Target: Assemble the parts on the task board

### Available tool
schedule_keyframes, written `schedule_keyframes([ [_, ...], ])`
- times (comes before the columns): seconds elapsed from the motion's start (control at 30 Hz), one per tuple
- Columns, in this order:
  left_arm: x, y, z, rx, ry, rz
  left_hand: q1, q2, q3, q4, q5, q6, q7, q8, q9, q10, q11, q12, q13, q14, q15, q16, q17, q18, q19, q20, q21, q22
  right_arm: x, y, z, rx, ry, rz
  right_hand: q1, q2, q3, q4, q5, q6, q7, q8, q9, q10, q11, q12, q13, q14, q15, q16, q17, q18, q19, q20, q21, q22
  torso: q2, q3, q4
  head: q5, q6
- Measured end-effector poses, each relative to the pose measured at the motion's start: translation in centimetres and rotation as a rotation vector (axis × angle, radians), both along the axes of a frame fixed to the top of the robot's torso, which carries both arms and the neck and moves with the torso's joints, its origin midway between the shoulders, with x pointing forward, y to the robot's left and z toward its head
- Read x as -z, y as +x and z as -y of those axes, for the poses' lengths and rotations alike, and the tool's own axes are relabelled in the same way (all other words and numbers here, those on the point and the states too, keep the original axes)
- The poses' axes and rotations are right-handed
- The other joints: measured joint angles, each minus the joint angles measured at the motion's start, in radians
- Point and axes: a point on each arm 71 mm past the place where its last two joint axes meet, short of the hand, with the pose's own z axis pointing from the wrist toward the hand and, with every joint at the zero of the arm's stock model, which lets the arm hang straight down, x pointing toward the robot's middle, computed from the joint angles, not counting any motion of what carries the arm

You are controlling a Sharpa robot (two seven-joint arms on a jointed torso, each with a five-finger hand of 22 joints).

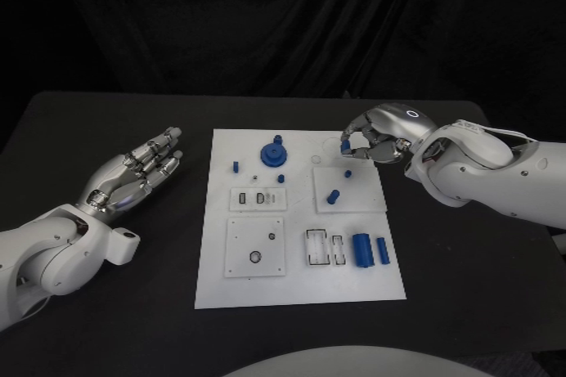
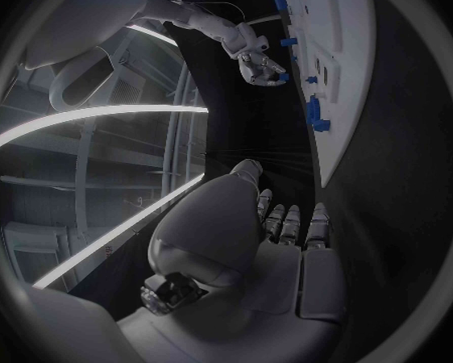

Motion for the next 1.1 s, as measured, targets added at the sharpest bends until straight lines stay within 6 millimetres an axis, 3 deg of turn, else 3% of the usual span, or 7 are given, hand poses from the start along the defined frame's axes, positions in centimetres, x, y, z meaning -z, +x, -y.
schedule_keyframes([
  [0.33, 0.0, 0.0, 0.2, 0.004, -0.002, 0.0, 0.0, 0.0, 0.0, 0.0, -0.014, 0.0, 0.0, 0.0, 0.0, 0.0, 0.0, 0.0, 0.0, 0.0, 0.007, 0.0, 0.0, 0.0, 0.0, 0.0, 0.0, 0.0, -0.7, -0.4, -6.4, -0.176, 0.018, 0.007, -0.003, 0.003, -0.003, 0.003, -0.004, 0.004, 0.004, 0.0, 0.0, 0.0, 0.0, 0.0, 0.0, 0.0, 0.0, 0.0, 0.0, 0.0, 0.0, 0.0, 0.0, 0.0, -0.001, -0.0009, -0.0009, 0.027, -0.004],
  [0.57, 0.0, 0.0, 0.1, 0.003, -0.001, 0.0, 0.0, 0.0, 0.0, 0.0, -0.022, 0.0, 0.0, 0.0, 0.0, 0.0, 0.0, 0.0, 0.0, 0.0, 0.007, 0.0, 0.0, 0.0, 0.004, 0.004, 0.0, 0.0, 0.9, -0.2, -10.6, -0.282, -0.006, -0.02, -0.003, 0.003, -0.004, 0.002, -0.008, 0.005, 0.005, 0.0, -0.001, 0.0, 0.0, 0.0, 0.0, 0.0, 0.0, 0.0, 0.0, 0.0, 0.0, 0.0, 0.0, 0.0, -0.002, -0.0028, 0.0033, 0.033, -0.007],
  [0.73, 0.1, 0.1, 0.5, 0.01, -0.003, -0.001, 0.0, 0.0, 0.0, 0.0, -0.026, 0.0, 0.0, 0.0, 0.0, 0.0, 0.0, 0.0, 0.0, 0.0, 0.007, 0.0, 0.0, 0.0, 0.004, 0.004, 0.0, 0.0, 2.0, 0.0, -12.3, -0.318, -0.036, -0.041, -0.003, 0.003, -0.004, 0.002, -0.008, 0.005, 0.005, 0.0, -0.001, 0.0, 0.0, 0.0, 0.0, 0.0, 0.0, 0.0, 0.0, 0.0, 0.0, 0.0, -0.004, 0.0, -0.001, -0.0016, 0.0035, 0.039, -0.008],
  [0.93, 0.1, 0.2, 0.7, 0.016, -0.003, -0.002, 0.0, 0.0, 0.0, 0.0, -0.026, 0.0, 0.0, 0.0, 0.0, 0.0, 0.0, 0.0, 0.0, 0.0, 0.007, 0.0, 0.0, 0.0, 0.0, 0.007, 0.0, 0.0, 2.7, 0.0, -13.4, -0.339, -0.069, -0.06, -0.003, 0.002, -0.008, 0.0, -0.011, 0.005, 0.005, 0.0, -0.001, 0.0, 0.0, 0.0, 0.0, 0.0, 0.0, 0.0, 0.0, 0.0, 0.0, 0.0, -0.004, 0.0, 0.0, 0.0005, -0.0047, 0.053, -0.014],
  [1.1, 0.1, 0.2, 0.8, 0.022, -0.005, -0.004, -0.004, -0.004, 0.0, 0.0, -0.03, 0.0, 0.0, 0.0, 0.0, 0.0, 0.0, 0.0, 0.0, 0.0, 0.007, 0.0, 0.0, 0.0, 0.0, 0.007, 0.0, -0.001, 3.0, -0.1, -14.0, -0.347, -0.089, -0.067, -0.003, 0.002, -0.008, 0.0, -0.011, 0.005, 0.005, 0.0, -0.001, 0.0, 0.0, 0.0, 0.0, 0.0, 0.0, 0.0, 0.0, 0.0, 0.0, 0.0, -0.004, 0.0, 0.0, 0.0006, -0.0066, 0.056, -0.015],
])
